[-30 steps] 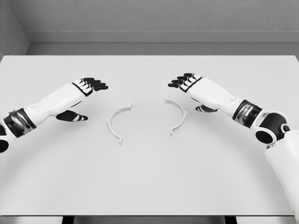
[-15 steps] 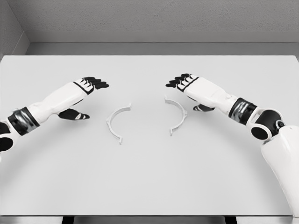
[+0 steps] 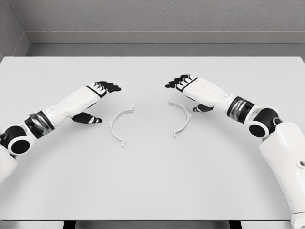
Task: Assemble PVC drainage pipe clamps
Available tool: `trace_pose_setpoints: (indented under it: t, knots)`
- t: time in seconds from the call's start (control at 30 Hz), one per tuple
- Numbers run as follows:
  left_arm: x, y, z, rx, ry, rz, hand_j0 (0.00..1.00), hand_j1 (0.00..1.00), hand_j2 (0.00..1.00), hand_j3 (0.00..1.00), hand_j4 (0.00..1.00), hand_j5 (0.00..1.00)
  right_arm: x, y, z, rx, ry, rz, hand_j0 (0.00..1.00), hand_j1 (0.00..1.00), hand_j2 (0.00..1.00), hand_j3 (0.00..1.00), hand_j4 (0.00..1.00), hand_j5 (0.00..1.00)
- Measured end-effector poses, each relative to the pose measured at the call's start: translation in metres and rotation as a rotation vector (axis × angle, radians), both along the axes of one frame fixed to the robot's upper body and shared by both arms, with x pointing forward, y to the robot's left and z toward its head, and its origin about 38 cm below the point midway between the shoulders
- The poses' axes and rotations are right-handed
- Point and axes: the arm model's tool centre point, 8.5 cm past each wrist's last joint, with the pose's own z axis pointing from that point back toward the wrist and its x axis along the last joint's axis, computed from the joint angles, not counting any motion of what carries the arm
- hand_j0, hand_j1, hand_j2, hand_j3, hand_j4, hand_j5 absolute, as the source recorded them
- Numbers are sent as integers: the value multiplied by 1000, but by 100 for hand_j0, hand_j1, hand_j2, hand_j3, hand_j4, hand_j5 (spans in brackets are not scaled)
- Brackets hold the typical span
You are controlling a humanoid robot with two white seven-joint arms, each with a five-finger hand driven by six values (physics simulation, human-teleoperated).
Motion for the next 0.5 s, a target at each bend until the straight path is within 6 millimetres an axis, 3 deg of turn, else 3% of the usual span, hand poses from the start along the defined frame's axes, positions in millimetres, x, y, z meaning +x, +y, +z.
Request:
trace_pose_setpoints:
  t: [0.13, 0.5]
  knots:
    - [-4, -4, -9, 11, 18, -10, 100, 100, 100, 100, 100, 100, 0, 0, -3, 0, 7, -2, 100, 100, 100, 100, 100, 100]
    - [-2, -17, -9, -6, 12, -26, 100, 100, 100, 100, 100, 100, -8, 8, -9, -7, 17, 25, 100, 100, 100, 100, 100, 100]
